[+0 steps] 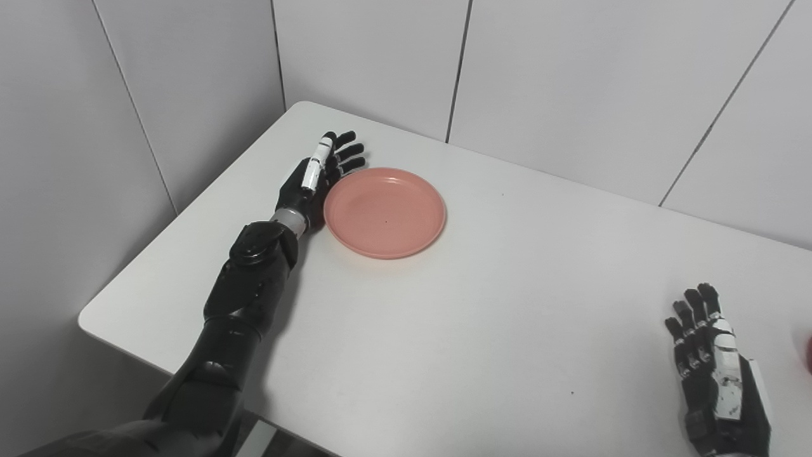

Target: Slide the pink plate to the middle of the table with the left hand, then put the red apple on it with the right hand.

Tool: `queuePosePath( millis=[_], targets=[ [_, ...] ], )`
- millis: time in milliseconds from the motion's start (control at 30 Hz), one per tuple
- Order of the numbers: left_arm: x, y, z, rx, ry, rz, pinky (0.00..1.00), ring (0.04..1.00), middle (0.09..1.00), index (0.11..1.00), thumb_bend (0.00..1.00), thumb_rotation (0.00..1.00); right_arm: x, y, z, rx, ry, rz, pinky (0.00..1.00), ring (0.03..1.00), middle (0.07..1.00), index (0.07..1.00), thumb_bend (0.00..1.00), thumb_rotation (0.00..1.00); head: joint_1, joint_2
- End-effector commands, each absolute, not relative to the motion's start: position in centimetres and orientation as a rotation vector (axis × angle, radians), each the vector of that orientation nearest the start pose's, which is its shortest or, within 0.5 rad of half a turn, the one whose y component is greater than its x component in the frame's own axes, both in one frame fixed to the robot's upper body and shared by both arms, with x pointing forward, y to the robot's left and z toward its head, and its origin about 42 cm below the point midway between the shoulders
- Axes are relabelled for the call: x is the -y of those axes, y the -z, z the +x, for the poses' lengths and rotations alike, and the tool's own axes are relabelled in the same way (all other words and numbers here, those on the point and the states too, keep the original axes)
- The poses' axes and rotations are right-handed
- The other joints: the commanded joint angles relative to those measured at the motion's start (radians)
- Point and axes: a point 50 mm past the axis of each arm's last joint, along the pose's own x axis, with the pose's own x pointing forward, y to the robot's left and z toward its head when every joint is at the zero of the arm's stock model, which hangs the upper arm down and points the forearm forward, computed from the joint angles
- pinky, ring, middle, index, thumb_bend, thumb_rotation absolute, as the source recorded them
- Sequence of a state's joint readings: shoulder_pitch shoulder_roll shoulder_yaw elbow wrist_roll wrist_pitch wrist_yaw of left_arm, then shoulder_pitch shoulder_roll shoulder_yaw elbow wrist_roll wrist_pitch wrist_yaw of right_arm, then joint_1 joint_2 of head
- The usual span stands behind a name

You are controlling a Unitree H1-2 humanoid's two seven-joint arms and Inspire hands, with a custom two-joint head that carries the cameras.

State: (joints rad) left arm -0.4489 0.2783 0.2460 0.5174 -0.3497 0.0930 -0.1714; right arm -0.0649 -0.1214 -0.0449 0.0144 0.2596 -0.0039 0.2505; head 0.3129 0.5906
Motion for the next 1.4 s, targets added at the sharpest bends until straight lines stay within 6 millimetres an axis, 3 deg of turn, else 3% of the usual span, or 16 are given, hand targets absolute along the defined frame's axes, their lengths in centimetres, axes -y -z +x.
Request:
queuePosePath(
  millis=[0, 733, 1367],
  targets=[
    [-33.7, -13.4, 42.8, -0.096, -0.024, -0.215, 0.86, 0.866, 0.869, 0.854, 0.31, 1.0, 24.7, -10.3, 29.5, 0.055, -0.212, 0.147, 1.0, 1.0, 1.0, 1.0, 0.13, 1.0, 0.0, 0.0],
    [-30.9, -11.5, 42.7, -0.152, 0.083, -0.184, 0.88, 0.873, 0.874, 0.855, 0.33, 1.0, 24.2, -10.5, 29.4, 0.048, -0.206, 0.139, 1.0, 1.0, 1.0, 1.0, 0.16, 1.0, -0.029, 0.021],
    [-28.7, -11.2, 41.7, -0.17, 0.157, -0.203, 0.86, 0.869, 0.875, 0.859, 0.35, 1.0, 23.4, -10.9, 29.2, 0.045, -0.183, 0.151, 1.0, 1.0, 1.0, 1.0, 0.17, 1.0, -0.078, 0.05]
  ],
)
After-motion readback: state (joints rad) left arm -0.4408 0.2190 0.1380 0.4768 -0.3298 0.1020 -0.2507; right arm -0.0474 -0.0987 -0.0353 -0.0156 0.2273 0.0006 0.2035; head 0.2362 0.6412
